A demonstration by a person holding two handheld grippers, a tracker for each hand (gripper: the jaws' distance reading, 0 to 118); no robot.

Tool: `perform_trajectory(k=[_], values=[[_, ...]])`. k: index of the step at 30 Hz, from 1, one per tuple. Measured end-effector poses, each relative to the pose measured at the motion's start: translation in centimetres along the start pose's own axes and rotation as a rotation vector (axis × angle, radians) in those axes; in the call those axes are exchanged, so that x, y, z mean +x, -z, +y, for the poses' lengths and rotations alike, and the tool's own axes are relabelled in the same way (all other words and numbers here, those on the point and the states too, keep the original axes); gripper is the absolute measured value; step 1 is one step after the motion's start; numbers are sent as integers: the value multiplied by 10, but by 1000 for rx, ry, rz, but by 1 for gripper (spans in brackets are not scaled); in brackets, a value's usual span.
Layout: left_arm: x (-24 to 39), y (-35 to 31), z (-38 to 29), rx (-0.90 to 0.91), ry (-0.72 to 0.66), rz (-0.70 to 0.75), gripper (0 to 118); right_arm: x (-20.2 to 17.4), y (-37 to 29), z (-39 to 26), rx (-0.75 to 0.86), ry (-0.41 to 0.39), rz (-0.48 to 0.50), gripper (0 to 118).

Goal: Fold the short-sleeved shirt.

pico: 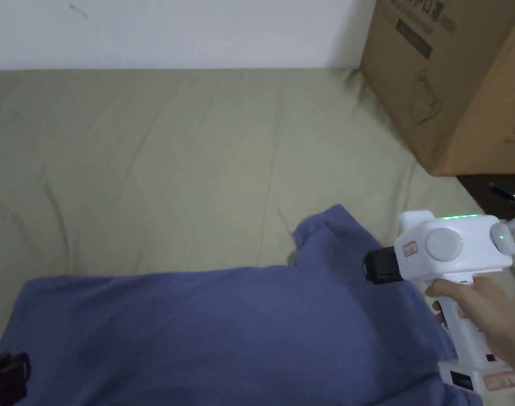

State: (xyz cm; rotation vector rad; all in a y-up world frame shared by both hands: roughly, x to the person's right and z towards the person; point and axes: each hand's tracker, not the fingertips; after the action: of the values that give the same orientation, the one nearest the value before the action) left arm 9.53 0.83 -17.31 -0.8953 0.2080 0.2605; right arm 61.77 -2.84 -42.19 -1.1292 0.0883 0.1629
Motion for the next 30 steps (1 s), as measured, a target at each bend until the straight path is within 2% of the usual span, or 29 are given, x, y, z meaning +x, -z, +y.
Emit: perform_trajectory(k=[2,4,5,6,7,8,9,10,12,13,14,15,16,17,20,25,30], values=[[-3,2,-4,-16,4,13,0,1,14,6,6,-15,10,94],[-4,6,-3,-35,25,28,0,1,23,10,-13,-10,33,70],[-4,8,-3,-40,35,39,0,5,29,9,-32,18,75,69],[-3,8,-2,-44,40,47,0,6,31,10,-33,27,71,65],[-4,9,-2,-46,41,47,0,7,29,11,-27,21,65,57],[-5,9,-1,-48,44,43,0,8,24,11,-22,13,76,39],[-5,9,1,-50,46,39,0,12,25,13,3,-17,82,6],[-5,11,2,-49,47,39,0,13,22,14,19,-20,65,1],[-6,13,7,-48,57,38,4,17,16,15,7,27,101,1],[-8,14,11,-41,58,40,14,18,13,14,11,23,101,1],[-9,18,14,-36,65,39,36,19,14,14,11,33,109,1],[-13,20,20,-36,65,31,74,20,14,13,10,48,116,1],[-17,24,28,-39,57,15,100,21,13,12,16,68,123,1],[-21,31,37,-61,52,17,108,21,7,9,20,87,127,1],[-28,46,62,-40,48,30,111,20,5,9,27,78,127,1],[-29,99,103,-106,47,52,111,21,7,11,25,69,124,1],[-19,155,111,-153,17,93,111,19,8,8,26,67,121,1]])
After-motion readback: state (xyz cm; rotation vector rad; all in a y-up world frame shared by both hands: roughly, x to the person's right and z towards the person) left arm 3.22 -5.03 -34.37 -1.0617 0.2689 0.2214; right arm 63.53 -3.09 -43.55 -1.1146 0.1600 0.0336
